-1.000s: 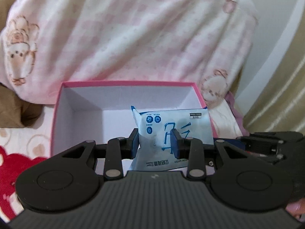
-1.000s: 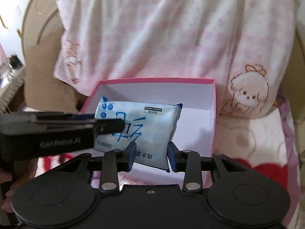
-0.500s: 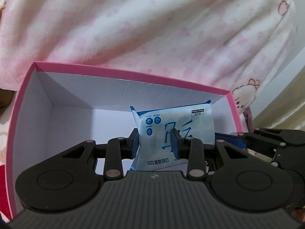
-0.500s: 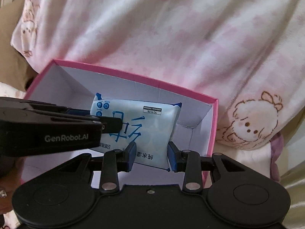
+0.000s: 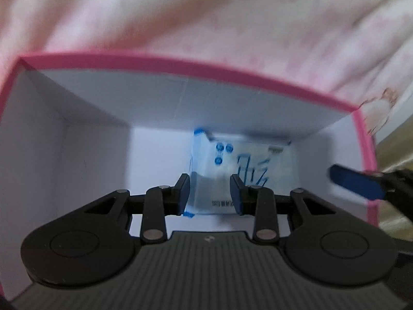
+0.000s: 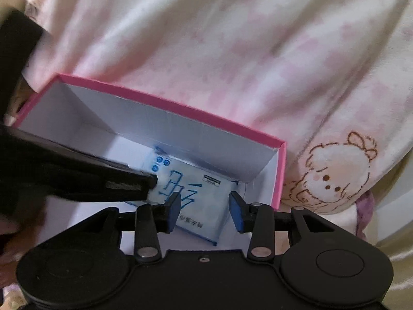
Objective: Organize objects
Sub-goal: 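Open the left gripper to drop the wipes pack and withdraw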
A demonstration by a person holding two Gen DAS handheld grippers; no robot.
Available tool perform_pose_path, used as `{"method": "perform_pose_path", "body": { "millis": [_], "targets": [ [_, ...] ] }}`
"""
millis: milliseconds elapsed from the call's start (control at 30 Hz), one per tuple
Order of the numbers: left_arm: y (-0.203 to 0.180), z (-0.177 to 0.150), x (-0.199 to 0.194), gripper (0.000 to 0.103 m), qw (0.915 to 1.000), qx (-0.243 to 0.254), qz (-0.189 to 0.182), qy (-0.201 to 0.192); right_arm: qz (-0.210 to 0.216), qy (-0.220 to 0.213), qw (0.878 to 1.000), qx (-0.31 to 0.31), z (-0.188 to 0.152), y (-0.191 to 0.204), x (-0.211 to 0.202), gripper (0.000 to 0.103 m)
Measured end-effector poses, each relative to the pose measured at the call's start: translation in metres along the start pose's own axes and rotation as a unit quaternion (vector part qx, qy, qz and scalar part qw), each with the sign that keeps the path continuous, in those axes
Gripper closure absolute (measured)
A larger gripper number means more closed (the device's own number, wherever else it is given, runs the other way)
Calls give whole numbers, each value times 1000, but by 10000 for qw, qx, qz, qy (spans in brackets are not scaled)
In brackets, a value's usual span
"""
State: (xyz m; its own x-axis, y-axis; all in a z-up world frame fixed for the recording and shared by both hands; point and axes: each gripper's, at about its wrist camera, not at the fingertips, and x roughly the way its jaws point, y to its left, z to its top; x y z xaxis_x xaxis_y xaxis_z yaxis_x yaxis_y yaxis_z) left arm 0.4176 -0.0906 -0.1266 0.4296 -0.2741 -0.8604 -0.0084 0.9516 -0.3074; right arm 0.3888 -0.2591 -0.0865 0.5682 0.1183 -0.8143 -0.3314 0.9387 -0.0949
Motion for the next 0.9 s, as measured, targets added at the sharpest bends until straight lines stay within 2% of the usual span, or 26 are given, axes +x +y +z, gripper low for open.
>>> {"method": "perform_pose_path", "body": {
  "millis": [67,167,333,433,567,667,767,900],
  "targets": [
    [-2,-1,7,71,9997,-61,168,175,265,-48,9996,76,-7,-8,-7,60],
    [-3,1,10,71,9992,-331,15,204,691,-34,9976,105,-13,-5,-14,69],
    [-17,2,13,71,9995,-234,-112,151,708,-120,9973,153,-24,-10,-14,70],
    [-27,-2,5,68,9998,125,169,-17,860,-205,9957,279,-28,-12,-21,69],
    [-35,-8,-28,54,9970,658,347,-207,1105,-291,9923,477,-37,-11,-42,67],
    [-41,-19,-63,49,9934,1036,410,-286,1269,-280,9897,605,-43,-4,-64,61],
    [-47,-26,-99,46,9904,1315,302,-285,1361,-209,9882,667,-41,1,-87,54],
    [-56,-49,-151,45,9867,1589,167,-283,1439,-77,9877,604,-50,10,-121,53]
  ]
}}
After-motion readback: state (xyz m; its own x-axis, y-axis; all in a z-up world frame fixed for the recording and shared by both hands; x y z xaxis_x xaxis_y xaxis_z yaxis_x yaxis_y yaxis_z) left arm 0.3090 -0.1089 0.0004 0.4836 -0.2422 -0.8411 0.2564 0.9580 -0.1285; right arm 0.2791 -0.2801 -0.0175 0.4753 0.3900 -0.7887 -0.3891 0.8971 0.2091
